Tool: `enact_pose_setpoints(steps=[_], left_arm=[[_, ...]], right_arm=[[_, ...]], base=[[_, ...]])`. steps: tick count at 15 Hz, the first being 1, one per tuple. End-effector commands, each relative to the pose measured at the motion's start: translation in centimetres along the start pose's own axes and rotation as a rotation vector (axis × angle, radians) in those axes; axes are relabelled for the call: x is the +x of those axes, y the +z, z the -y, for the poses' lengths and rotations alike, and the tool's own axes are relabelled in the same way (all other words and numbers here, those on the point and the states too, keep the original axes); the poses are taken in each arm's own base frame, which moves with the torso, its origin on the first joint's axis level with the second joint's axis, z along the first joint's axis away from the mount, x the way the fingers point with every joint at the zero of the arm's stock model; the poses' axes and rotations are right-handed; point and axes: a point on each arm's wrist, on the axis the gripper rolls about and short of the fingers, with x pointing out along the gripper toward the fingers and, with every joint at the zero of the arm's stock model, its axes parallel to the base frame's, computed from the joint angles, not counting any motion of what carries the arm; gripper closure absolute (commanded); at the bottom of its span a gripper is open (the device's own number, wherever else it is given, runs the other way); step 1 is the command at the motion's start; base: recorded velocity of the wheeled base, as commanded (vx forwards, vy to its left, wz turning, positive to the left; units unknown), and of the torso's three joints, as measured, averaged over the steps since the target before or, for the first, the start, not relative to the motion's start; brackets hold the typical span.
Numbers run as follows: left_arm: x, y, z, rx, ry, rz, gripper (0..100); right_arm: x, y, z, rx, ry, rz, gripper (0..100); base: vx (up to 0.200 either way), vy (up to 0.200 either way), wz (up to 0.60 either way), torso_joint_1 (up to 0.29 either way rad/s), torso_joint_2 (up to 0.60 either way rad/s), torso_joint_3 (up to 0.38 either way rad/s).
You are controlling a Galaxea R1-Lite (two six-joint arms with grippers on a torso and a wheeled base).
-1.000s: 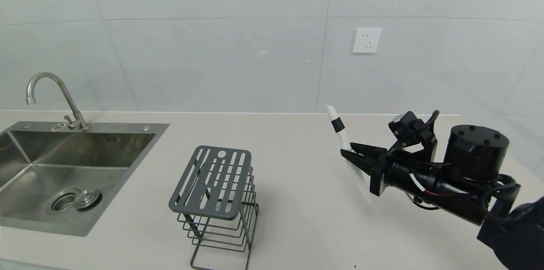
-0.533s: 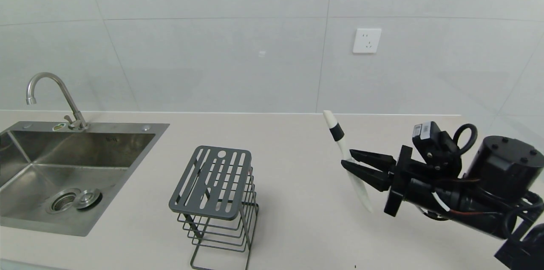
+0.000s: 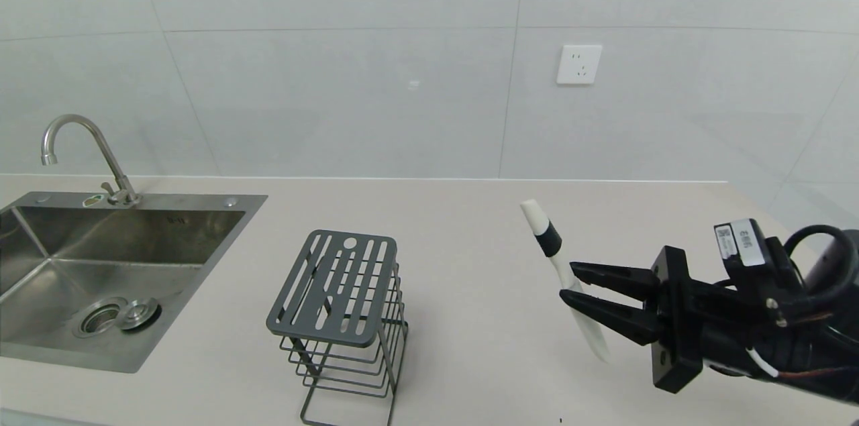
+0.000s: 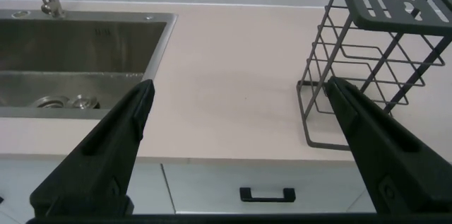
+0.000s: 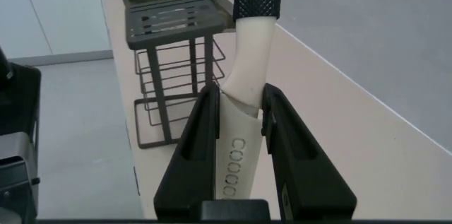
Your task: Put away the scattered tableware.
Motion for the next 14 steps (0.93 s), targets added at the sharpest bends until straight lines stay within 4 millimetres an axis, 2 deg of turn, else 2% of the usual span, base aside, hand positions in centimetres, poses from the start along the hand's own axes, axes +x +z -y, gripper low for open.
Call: enact_pose_setpoints(steps=[1, 3, 4, 5, 6, 8, 10, 13, 14], left_arm=[[0.0, 0.0, 0.0, 0.009, 0.0, 0.001, 0], [0.0, 0.1, 0.0, 0.026, 0.001, 0.01, 0], [-0.1, 1.4, 0.0, 0.04, 0.001, 0.133, 0], [-0.1, 1.4, 0.0, 0.04, 0.001, 0.133, 0], [-0.6, 3.6, 0.1, 0.059, -0.004, 0.356, 0], [-0.9, 4.3, 0.2, 0.004, -0.055, 0.417, 0], [-1.4, 5.2, 0.6, -0.04, -0.231, 0.415, 0], [-1.9, 6.0, 1.1, -0.126, -0.451, 0.293, 0], [-2.3, 6.8, 1.3, -0.195, -0.577, 0.246, 0]], right_arm=[[-1.1, 0.0, -1.0, -0.007, 0.013, -0.005, 100], [-1.6, -0.4, -1.5, 0.0, 0.019, -0.029, 100], [-2.5, -0.9, -2.3, 0.004, 0.024, -0.058, 100], [-2.5, -0.9, -2.3, 0.004, 0.024, -0.058, 100], [-3.0, -1.0, -2.8, 0.008, 0.022, -0.066, 100], [-2.7, -0.6, -2.5, -0.006, 0.02, -0.049, 100], [-2.5, -0.4, -2.2, -0.015, 0.017, -0.038, 100], [-2.0, 0.0, -1.8, -0.028, 0.012, -0.021, 100], [-1.8, 0.3, -1.5, -0.036, 0.008, -0.009, 100]], base=[[0.0, 0.0, 0.0, 0.0, 0.0, 0.0], [0.0, 0.0, 0.0, 0.0, 0.0, 0.0], [0.0, 0.0, 0.0, 0.0, 0.0, 0.0], [0.0, 0.0, 0.0, 0.0, 0.0, 0.0], [0.0, 0.0, 0.0, 0.0, 0.0, 0.0], [0.0, 0.0, 0.0, 0.0, 0.0, 0.0], [0.0, 0.0, 0.0, 0.0, 0.0, 0.0], [0.0, 0.0, 0.0, 0.0, 0.0, 0.0], [0.0, 0.0, 0.0, 0.0, 0.0, 0.0]])
